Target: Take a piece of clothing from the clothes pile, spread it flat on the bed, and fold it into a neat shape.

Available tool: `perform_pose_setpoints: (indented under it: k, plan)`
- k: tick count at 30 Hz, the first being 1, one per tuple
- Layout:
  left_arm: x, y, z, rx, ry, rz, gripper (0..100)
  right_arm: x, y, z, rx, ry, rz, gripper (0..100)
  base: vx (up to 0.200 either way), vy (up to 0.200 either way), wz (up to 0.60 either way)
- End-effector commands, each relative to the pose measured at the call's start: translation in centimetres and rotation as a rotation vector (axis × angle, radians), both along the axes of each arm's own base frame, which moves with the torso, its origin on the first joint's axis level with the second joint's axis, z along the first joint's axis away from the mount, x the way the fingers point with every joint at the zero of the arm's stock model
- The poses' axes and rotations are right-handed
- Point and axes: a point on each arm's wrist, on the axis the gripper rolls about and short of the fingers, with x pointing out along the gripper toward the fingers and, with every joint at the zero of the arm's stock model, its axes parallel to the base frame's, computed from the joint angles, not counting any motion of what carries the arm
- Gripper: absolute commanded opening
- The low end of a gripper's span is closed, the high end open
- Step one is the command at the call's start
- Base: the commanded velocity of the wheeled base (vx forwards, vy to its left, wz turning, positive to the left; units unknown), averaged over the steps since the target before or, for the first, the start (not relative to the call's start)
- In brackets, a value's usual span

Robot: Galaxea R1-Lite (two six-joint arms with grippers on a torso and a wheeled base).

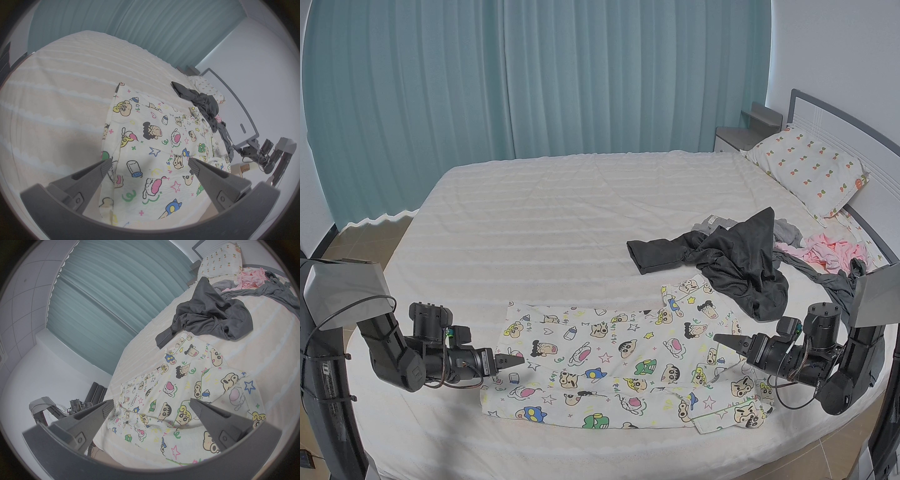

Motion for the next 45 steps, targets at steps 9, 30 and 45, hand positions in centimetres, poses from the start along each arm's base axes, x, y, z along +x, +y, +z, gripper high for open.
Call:
perform_pose_setpoints:
  k: [9, 30, 45]
  plan:
    - [1.2, -0.2, -1.6, 0.055, 0.014, -0.063, 100, 0.0, 0.0, -0.4, -0.005, 0.015, 0.003, 100, 0.000, 0.000, 0.00]
    - [1.3, -0.2, -3.3, 0.200, 0.011, -0.117, 100, 0.1, 0.0, -0.8, -0.015, 0.019, 0.006, 100, 0.000, 0.000, 0.00]
    - [0.3, 1.3, -2.2, 0.203, 0.017, -0.071, 0, 0.2, 0.0, -1.2, -0.021, 0.027, 0.003, 100, 0.000, 0.000, 0.00]
